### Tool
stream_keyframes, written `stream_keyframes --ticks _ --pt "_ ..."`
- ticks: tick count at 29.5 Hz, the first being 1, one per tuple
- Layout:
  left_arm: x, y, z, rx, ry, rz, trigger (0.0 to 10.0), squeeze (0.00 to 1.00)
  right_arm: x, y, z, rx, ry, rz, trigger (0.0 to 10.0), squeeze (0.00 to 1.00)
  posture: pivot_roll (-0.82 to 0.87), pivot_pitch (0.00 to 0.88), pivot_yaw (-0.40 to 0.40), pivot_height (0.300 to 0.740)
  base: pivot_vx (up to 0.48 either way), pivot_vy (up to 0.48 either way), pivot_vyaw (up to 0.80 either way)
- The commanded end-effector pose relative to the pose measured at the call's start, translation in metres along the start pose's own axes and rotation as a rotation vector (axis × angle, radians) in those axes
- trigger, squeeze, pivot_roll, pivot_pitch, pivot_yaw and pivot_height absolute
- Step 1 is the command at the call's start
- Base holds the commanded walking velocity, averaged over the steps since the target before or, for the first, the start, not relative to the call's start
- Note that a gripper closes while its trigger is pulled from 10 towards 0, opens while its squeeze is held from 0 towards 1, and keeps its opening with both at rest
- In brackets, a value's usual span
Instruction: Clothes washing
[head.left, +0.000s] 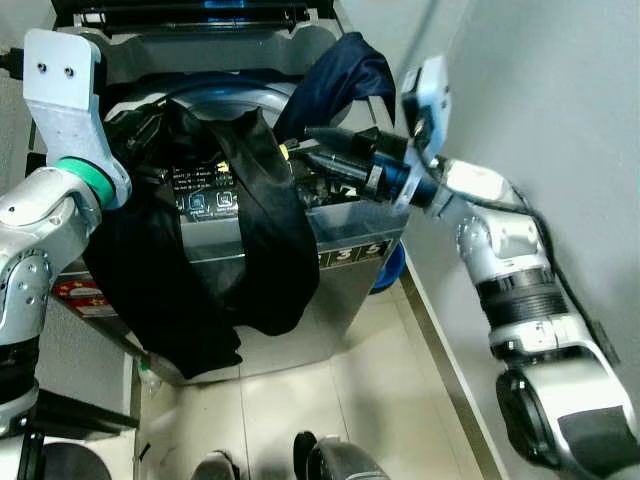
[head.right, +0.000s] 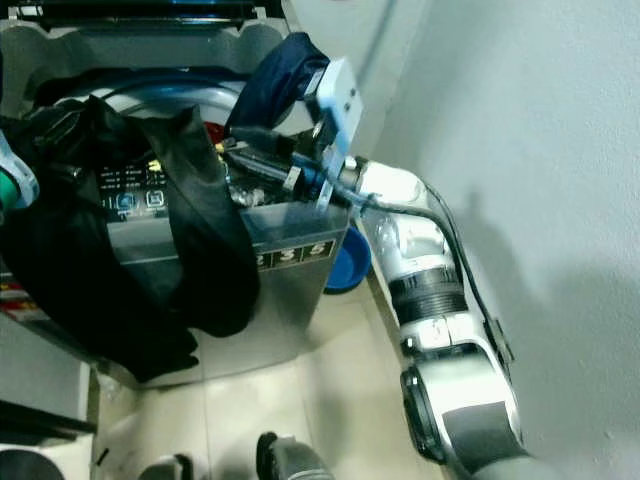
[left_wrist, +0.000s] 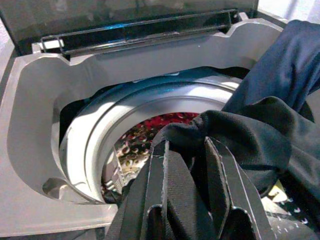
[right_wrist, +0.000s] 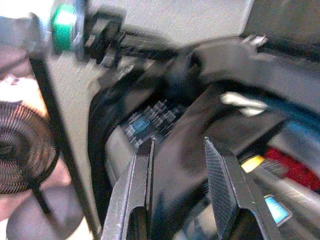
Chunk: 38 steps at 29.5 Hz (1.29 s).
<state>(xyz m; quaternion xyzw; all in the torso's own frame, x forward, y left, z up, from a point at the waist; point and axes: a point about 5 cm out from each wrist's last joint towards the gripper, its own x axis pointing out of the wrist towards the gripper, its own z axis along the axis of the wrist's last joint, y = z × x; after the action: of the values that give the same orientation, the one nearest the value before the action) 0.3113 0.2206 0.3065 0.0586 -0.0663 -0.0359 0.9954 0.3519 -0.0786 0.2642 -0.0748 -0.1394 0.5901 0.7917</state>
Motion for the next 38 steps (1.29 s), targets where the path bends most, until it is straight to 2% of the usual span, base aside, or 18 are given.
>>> stream_keyframes --ticks 1,9,12,17,19,22,24,25,31,33,36,38 --pt "-0.001 0.001 -0.003 -0.003 0.010 0.004 10.0 0.00 0.003 0.005 0.001 -0.038 0.010 0.019 10.0 0.00 0.10 0.177 -0.028 0.740 0.000 0.000 0.00" --pt "0.000 -0.003 -0.005 -0.006 0.011 -0.014 10.0 0.00 0.007 0.021 -0.009 -0.100 0.074 0.037 10.0 0.00 0.10 0.178 -0.028 0.740 0.000 0.000 0.00" --pt "0.000 -0.005 -0.007 -0.016 0.014 -0.021 10.0 0.00 0.009 0.022 -0.012 -0.140 0.076 -0.015 10.0 0.00 0.10 0.178 -0.031 0.740 0.000 0.000 0.00" --pt "-0.001 -0.013 -0.012 -0.027 0.030 -0.055 10.0 0.00 0.012 0.030 -0.016 -0.087 0.052 -0.010 10.0 0.00 0.10 0.179 -0.029 0.740 0.000 0.000 0.00" --pt "-0.001 -0.013 -0.012 -0.027 0.030 -0.055 10.0 0.00 0.012 0.030 -0.016 -0.087 0.052 -0.010 10.0 0.00 0.10 0.179 -0.029 0.740 0.000 0.000 0.00" --pt "-0.001 -0.014 -0.013 -0.024 0.031 -0.057 10.0 0.00 0.012 0.032 -0.016 -0.021 0.020 -0.018 10.0 0.00 0.10 0.179 -0.030 0.740 0.000 0.000 0.00" --pt "-0.001 -0.014 -0.013 -0.024 0.031 -0.057 10.0 0.00 0.012 0.032 -0.016 -0.021 0.020 -0.018 10.0 0.00 0.10 0.179 -0.030 0.740 0.000 0.000 0.00" --pt "-0.001 -0.013 -0.013 -0.024 0.031 -0.055 10.0 0.00 0.013 0.033 -0.016 0.015 0.005 -0.020 10.0 0.00 0.10 0.179 -0.032 0.740 0.000 0.000 0.00" --pt "-0.001 -0.013 -0.015 -0.022 0.032 -0.051 10.0 0.00 0.014 0.034 -0.018 0.042 -0.007 -0.026 10.0 0.00 0.10 0.177 -0.032 0.740 0.000 0.000 0.00" --pt "0.001 -0.014 -0.019 0.002 0.039 -0.046 10.0 0.00 0.021 0.040 -0.023 0.103 -0.056 -0.070 10.0 0.00 0.10 0.172 -0.033 0.740 0.000 0.000 0.00" --pt "0.001 -0.014 -0.020 0.008 0.041 -0.046 10.0 0.00 0.023 0.042 -0.024 0.116 -0.071 -0.089 10.0 0.00 0.10 0.172 -0.033 0.740 0.000 0.000 0.00" --pt "0.002 -0.014 -0.020 0.010 0.039 -0.048 10.0 0.00 0.028 0.047 -0.033 0.070 -0.031 -0.123 10.0 0.00 0.10 0.168 -0.033 0.740 0.000 0.000 0.00"
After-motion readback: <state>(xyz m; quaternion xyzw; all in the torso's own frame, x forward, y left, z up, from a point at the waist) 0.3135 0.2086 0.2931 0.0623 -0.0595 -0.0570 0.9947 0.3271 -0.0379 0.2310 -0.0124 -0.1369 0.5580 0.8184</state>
